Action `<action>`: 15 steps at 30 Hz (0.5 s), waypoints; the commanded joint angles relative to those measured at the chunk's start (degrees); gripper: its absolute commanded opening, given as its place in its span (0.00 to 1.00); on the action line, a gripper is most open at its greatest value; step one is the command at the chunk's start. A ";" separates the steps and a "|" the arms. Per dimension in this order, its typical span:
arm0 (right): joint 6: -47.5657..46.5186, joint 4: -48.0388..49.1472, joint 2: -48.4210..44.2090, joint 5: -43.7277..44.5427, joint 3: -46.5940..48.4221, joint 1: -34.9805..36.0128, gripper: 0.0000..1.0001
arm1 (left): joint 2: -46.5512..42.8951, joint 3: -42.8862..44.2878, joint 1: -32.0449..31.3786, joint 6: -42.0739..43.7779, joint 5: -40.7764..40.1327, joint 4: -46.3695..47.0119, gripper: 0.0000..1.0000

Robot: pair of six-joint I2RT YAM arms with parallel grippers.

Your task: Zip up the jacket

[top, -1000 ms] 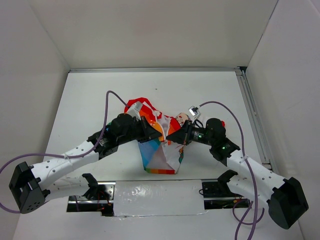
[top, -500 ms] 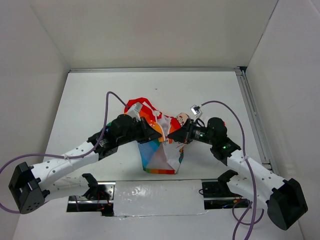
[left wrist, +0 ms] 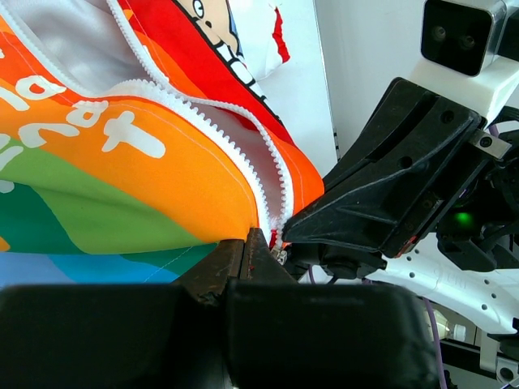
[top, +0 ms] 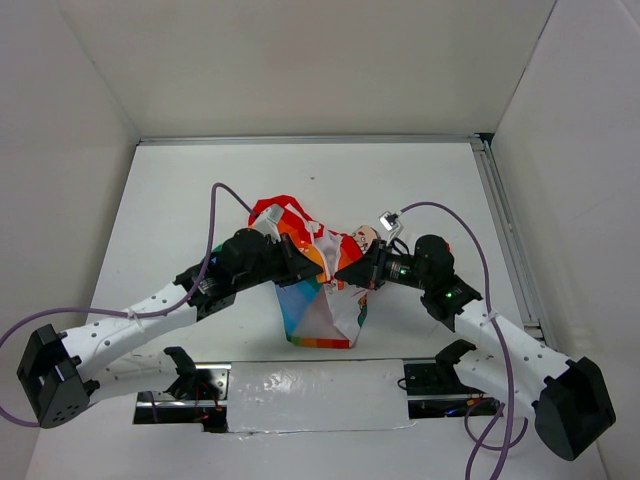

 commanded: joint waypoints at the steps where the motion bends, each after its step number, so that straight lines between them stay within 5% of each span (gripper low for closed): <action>1: -0.21 2.73 -1.17 -1.02 1.57 -0.34 0.00 | -0.94 0.80 -0.33 0.61 0.31 2.68 0.00; 15: 0.59 4.31 0.41 0.56 2.63 -0.16 0.00 | -0.85 0.36 -0.33 0.61 1.54 3.21 0.00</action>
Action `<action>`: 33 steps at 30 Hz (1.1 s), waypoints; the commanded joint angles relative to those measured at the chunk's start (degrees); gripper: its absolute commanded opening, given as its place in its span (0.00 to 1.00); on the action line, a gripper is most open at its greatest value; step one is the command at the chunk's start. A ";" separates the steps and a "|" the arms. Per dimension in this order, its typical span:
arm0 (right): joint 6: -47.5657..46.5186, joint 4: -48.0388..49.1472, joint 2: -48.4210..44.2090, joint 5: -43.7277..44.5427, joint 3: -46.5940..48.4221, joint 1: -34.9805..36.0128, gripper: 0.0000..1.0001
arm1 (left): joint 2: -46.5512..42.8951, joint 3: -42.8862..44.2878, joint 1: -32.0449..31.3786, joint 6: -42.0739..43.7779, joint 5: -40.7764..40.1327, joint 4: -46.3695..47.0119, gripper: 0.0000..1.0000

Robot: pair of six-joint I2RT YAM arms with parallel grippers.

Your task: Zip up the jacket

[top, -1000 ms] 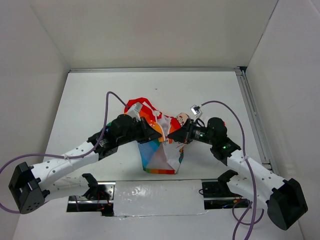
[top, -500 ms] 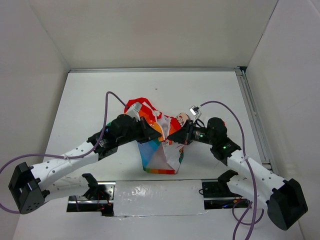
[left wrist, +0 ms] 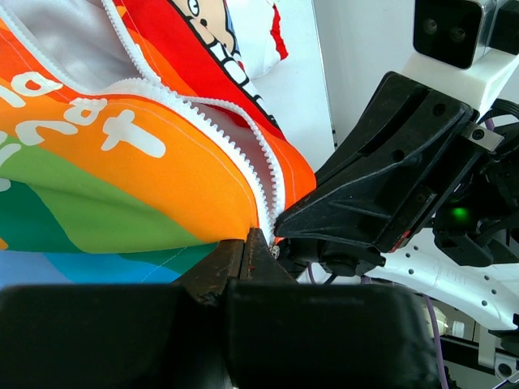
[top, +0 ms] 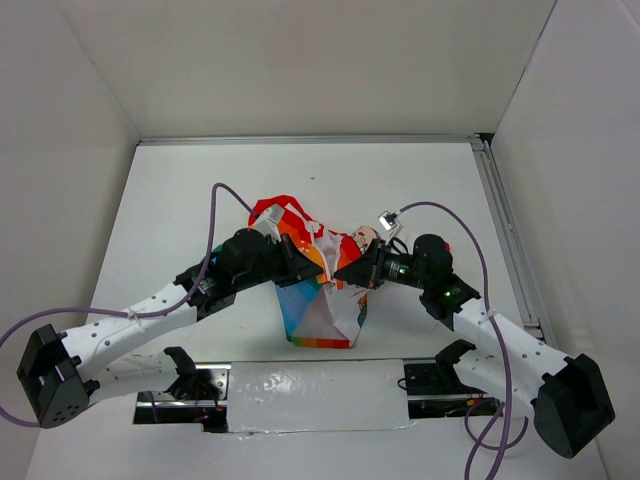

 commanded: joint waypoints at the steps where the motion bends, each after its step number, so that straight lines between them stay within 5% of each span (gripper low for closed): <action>1: 0.37 4.09 -0.62 0.54 2.59 -0.16 0.00 | -0.85 0.36 -0.33 0.67 1.04 3.08 0.00; 23: 5.12 13.32 -0.44 3.71 -0.40 0.72 0.00 | 0.12 -1.22 -0.77 1.11 5.96 4.92 0.00; 33: -3.14 -0.38 0.00 -1.04 5.13 0.72 0.00 | -1.12 -0.62 -0.68 9.54 5.79 4.66 0.00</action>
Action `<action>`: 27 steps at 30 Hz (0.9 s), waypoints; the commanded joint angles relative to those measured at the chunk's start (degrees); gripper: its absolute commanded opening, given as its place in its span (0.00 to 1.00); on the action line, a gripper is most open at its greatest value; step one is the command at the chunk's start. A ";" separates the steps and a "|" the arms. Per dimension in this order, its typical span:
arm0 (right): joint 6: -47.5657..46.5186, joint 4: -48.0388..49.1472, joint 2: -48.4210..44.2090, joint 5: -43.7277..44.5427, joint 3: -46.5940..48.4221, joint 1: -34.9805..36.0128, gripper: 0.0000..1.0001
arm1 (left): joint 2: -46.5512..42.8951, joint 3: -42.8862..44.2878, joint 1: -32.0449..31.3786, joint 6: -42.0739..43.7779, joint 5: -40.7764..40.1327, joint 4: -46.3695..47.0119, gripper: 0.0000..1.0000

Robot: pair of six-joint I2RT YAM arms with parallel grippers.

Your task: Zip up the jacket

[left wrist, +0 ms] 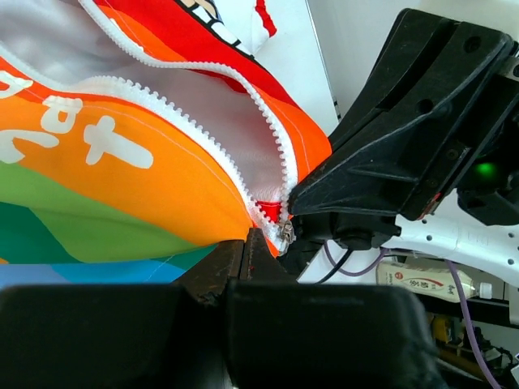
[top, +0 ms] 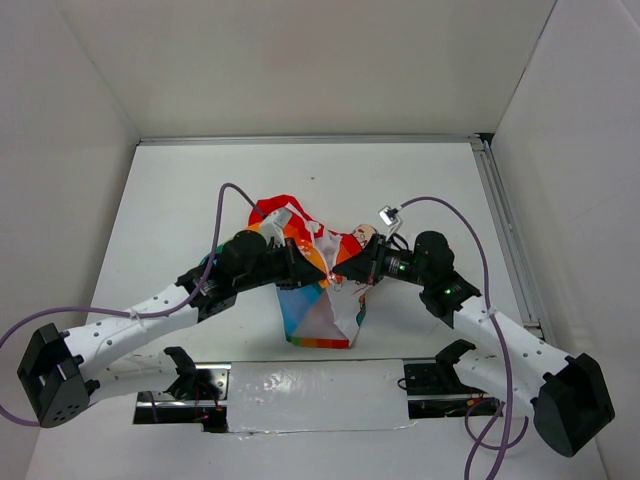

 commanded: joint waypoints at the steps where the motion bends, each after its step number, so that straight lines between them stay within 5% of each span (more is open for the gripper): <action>1: -4.30 -3.66 -0.72 -1.28 3.78 0.35 0.00 | -1.36 1.22 -0.53 4.09 0.85 0.75 0.00; 3: -5.45 -6.57 -0.90 -0.93 4.31 0.52 0.00 | -1.18 2.37 -0.53 4.44 1.02 0.13 0.01; 4: -5.28 -6.66 -1.08 -0.75 4.31 0.52 0.00 | -0.92 2.80 -0.53 3.65 1.11 -0.74 0.19; 6: -5.36 -6.58 -1.08 -0.93 4.04 1.05 0.00 | -0.39 3.51 -0.53 2.86 1.46 -1.19 0.36; 8: -5.54 -6.75 -0.82 -0.58 4.13 1.49 0.00 | 0.05 3.60 -0.53 3.03 2.78 -0.66 0.42; 17: -4.66 -7.19 -1.60 3.90 4.13 3.51 0.00 | 1.37 4.22 -0.53 2.15 5.41 -0.92 0.37; 19: -4.40 -7.37 -1.95 5.31 4.04 3.51 0.00 | 1.02 3.60 -0.53 1.63 5.51 -1.19 0.41; 23: -3.96 -6.93 -2.57 4.97 3.96 3.51 0.00 | -0.12 2.64 -0.44 0.66 4.54 -1.19 0.63; 27: -3.87 -6.84 -2.75 4.88 3.95 3.51 0.00 | -1.97 1.32 0.44 -0.13 5.59 -2.25 0.65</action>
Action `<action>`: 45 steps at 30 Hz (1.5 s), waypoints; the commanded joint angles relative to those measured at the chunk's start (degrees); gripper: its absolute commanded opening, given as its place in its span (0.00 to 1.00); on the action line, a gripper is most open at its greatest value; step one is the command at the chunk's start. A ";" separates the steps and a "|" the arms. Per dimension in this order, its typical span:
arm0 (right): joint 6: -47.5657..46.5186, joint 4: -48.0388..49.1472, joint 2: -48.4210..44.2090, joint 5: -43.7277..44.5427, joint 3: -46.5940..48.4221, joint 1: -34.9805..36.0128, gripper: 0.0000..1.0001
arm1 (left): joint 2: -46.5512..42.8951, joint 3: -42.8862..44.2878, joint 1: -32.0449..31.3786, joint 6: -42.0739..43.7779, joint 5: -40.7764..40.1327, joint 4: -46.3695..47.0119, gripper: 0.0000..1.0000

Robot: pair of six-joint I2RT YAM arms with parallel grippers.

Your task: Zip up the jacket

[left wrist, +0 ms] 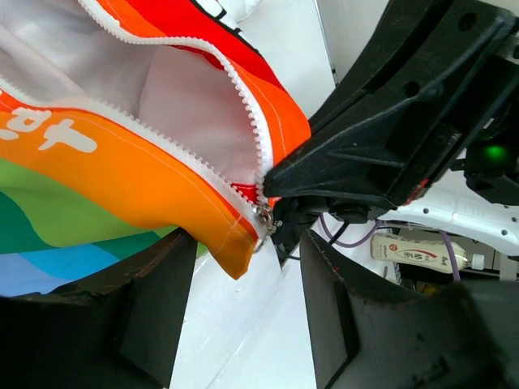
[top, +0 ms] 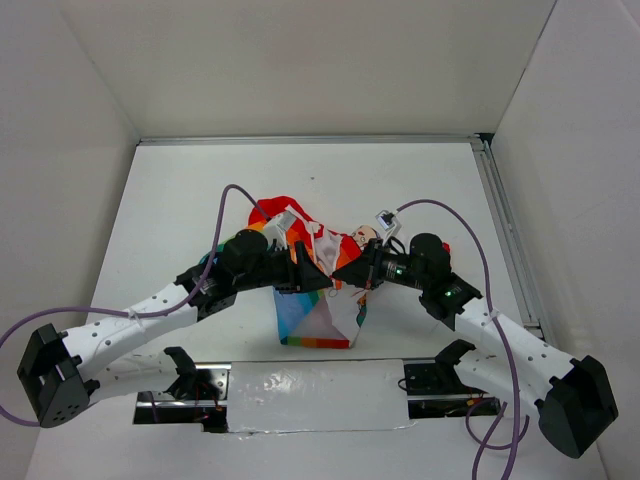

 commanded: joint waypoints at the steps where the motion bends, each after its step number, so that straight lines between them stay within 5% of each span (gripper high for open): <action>1: -0.02 0.96 -1.13 0.31 2.47 0.60 0.00 | -2.73 -0.76 0.85 -0.94 1.98 1.99 0.64; 5: 1.29 3.16 -0.78 -0.40 1.85 0.95 0.00 | -2.65 -1.47 1.56 -0.77 3.39 4.28 0.51; 13: 3.49 5.80 -0.51 0.65 1.85 1.48 0.00 | -0.98 -1.20 1.56 -0.15 5.41 5.69 0.48; 16: 3.93 5.53 -0.78 1.98 1.42 1.40 0.00 | -1.42 -1.64 1.56 -0.06 5.59 6.30 0.40; 19: 5.07 6.76 -1.30 2.24 0.71 1.31 0.00 | -1.68 -2.17 1.56 -0.15 5.85 7.01 0.23; 21: 6.04 7.03 -1.57 2.94 0.54 1.48 0.00 | -1.51 -2.26 1.56 0.37 6.29 7.53 0.01; 29: 9.20 3.61 -0.69 3.12 4.30 1.31 0.00 | -1.42 -4.98 -1.51 5.55 -0.72 10.17 0.00; 45: 12.64 3.60 0.28 -1.10 10.90 -5.63 0.00 | -1.68 -9.46 -12.41 6.89 0.66 6.83 0.00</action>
